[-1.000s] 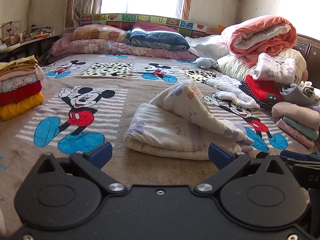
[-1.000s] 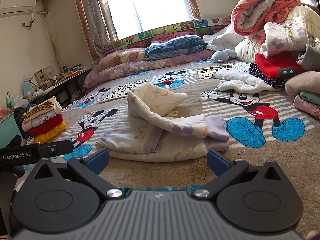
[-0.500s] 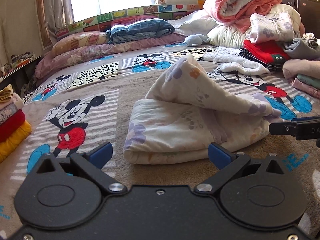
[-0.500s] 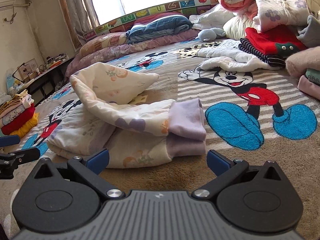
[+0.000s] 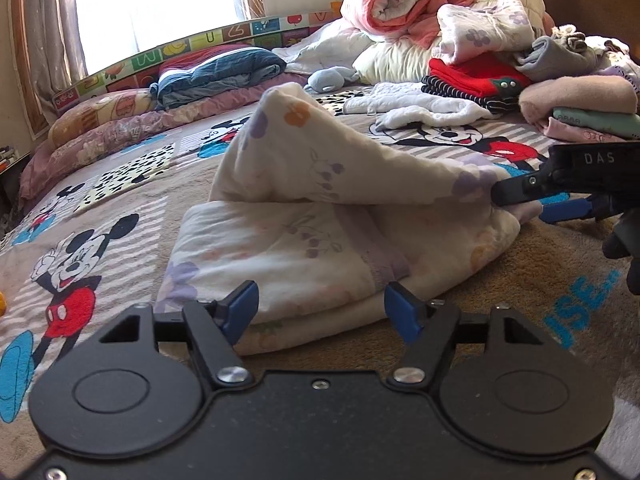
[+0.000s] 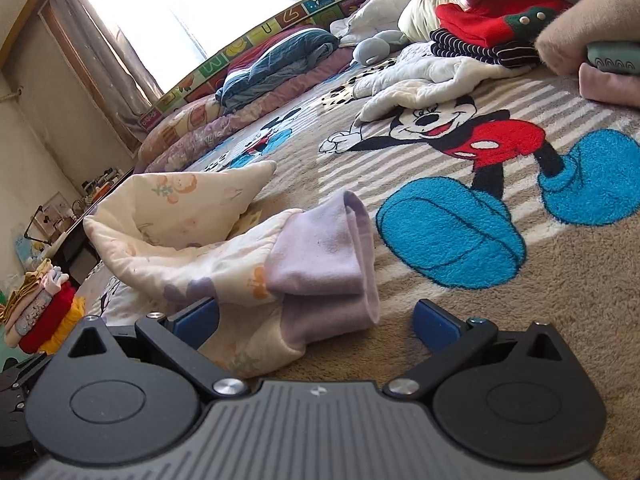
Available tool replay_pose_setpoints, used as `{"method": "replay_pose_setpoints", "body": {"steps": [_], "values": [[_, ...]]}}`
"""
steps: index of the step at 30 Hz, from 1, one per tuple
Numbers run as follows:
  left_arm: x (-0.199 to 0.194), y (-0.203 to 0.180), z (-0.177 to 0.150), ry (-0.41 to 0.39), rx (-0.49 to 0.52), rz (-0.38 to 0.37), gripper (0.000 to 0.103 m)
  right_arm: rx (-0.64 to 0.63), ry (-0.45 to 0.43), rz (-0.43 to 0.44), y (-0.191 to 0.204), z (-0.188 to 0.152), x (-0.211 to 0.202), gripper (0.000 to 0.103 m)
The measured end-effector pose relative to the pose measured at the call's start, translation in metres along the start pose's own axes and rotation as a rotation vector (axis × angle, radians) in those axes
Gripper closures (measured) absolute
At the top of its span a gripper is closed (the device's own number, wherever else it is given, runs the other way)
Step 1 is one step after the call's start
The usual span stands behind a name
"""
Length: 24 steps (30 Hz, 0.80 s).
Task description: Fold clothes
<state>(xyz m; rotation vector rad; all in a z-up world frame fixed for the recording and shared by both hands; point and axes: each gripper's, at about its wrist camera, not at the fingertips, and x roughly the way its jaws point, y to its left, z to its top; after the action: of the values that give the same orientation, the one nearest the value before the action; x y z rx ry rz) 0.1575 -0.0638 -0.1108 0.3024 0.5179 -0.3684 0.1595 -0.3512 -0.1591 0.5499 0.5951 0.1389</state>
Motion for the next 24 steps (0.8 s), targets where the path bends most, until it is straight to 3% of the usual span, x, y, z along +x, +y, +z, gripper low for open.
{"method": "replay_pose_setpoints", "body": {"steps": [5, 7, 9, 11, 16, 19, 20, 21, 24], "values": [[0.006, -0.017, 0.001, -0.022, 0.082, 0.007, 0.033, -0.035, -0.002, 0.005, 0.003, 0.000, 0.006, 0.003], [0.011, -0.018, 0.001, -0.017, 0.088, 0.006, 0.037, -0.046, 0.003, 0.013, 0.005, 0.001, 0.009, 0.010], [0.015, -0.018, 0.000, -0.009, 0.081, 0.003, 0.039, -0.051, 0.008, 0.017, 0.006, 0.001, 0.011, 0.024], [0.015, -0.017, 0.000, -0.013, 0.067, 0.004, 0.040, -0.042, 0.012, 0.027, 0.004, 0.001, 0.012, 0.029], [0.011, -0.008, 0.004, -0.041, 0.019, 0.016, 0.061, -0.008, 0.010, 0.050, 0.000, 0.000, 0.012, 0.036], [0.008, -0.003, 0.006, -0.059, -0.009, 0.023, 0.078, 0.011, 0.017, 0.064, -0.002, -0.001, 0.013, 0.049], [0.007, -0.002, 0.007, -0.064, -0.019, 0.026, 0.080, 0.018, 0.021, 0.070, -0.003, -0.001, 0.013, 0.059], [0.006, 0.000, 0.008, -0.070, -0.029, 0.028, 0.084, 0.022, 0.021, 0.073, -0.004, -0.002, 0.014, 0.062], [0.000, 0.011, 0.011, -0.093, -0.072, 0.046, 0.086, 0.029, 0.021, 0.078, -0.005, -0.002, 0.014, 0.063]]}}
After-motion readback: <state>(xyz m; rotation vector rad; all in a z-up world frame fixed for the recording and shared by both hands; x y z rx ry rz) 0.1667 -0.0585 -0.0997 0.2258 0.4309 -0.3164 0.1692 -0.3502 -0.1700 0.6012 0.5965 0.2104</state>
